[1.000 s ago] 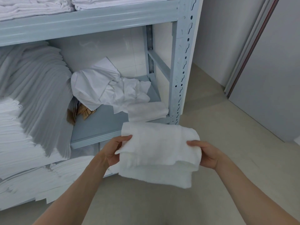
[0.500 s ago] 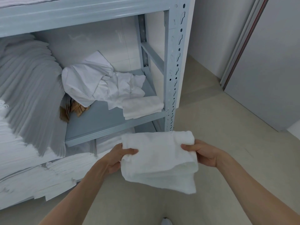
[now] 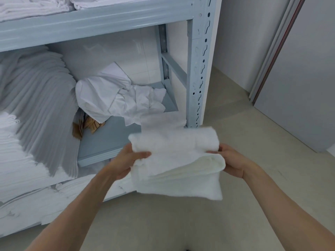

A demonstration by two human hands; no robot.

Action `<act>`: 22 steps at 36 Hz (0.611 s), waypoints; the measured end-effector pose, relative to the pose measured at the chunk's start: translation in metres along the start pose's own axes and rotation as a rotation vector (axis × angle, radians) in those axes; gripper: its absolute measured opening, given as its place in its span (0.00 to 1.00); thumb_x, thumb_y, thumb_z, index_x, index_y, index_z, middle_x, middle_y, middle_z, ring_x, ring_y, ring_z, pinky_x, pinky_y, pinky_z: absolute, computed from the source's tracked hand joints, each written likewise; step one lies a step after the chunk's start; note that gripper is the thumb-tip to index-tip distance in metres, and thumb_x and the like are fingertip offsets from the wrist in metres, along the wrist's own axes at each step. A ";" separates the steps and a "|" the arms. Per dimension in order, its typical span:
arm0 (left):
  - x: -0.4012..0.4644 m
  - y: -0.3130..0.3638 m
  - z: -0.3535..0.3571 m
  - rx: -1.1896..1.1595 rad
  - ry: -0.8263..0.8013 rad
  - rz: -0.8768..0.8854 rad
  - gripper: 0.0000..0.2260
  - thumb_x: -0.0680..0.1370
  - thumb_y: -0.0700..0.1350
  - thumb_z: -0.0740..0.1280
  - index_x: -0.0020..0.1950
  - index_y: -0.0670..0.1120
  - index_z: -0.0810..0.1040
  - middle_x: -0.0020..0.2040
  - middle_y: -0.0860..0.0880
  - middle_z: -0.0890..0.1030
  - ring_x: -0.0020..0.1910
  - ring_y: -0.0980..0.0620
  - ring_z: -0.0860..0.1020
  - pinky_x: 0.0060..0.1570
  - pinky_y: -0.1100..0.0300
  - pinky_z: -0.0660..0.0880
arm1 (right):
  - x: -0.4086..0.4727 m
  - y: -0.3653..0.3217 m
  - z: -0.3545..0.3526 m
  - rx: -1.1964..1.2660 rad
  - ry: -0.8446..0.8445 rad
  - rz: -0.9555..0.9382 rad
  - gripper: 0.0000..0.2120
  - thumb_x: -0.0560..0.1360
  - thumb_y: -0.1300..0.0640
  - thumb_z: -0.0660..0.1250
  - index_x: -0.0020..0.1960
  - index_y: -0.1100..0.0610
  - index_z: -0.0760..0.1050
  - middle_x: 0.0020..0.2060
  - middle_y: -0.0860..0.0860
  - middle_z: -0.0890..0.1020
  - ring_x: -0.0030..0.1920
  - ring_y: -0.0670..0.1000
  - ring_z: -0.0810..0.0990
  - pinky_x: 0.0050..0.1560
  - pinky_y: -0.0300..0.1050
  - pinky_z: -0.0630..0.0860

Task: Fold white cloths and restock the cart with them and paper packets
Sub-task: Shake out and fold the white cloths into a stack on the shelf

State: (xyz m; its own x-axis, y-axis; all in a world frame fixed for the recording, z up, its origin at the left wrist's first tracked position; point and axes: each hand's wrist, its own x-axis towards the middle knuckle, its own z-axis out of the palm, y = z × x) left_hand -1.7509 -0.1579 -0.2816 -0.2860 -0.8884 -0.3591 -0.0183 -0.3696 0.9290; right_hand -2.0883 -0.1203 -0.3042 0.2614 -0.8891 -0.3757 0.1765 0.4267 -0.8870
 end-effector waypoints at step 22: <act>-0.012 0.036 -0.025 0.225 0.133 0.110 0.56 0.39 0.50 0.85 0.66 0.42 0.71 0.52 0.38 0.80 0.52 0.39 0.78 0.50 0.47 0.72 | 0.015 -0.040 0.028 -0.023 0.168 -0.213 0.09 0.69 0.51 0.65 0.42 0.48 0.85 0.39 0.52 0.83 0.39 0.52 0.81 0.39 0.43 0.76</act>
State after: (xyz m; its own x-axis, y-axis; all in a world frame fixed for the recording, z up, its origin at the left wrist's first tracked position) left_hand -1.7241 -0.1679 -0.2459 -0.1701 -0.9532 -0.2498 -0.2110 -0.2124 0.9541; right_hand -2.0647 -0.1464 -0.2665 0.0592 -0.9743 -0.2172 0.1891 0.2246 -0.9559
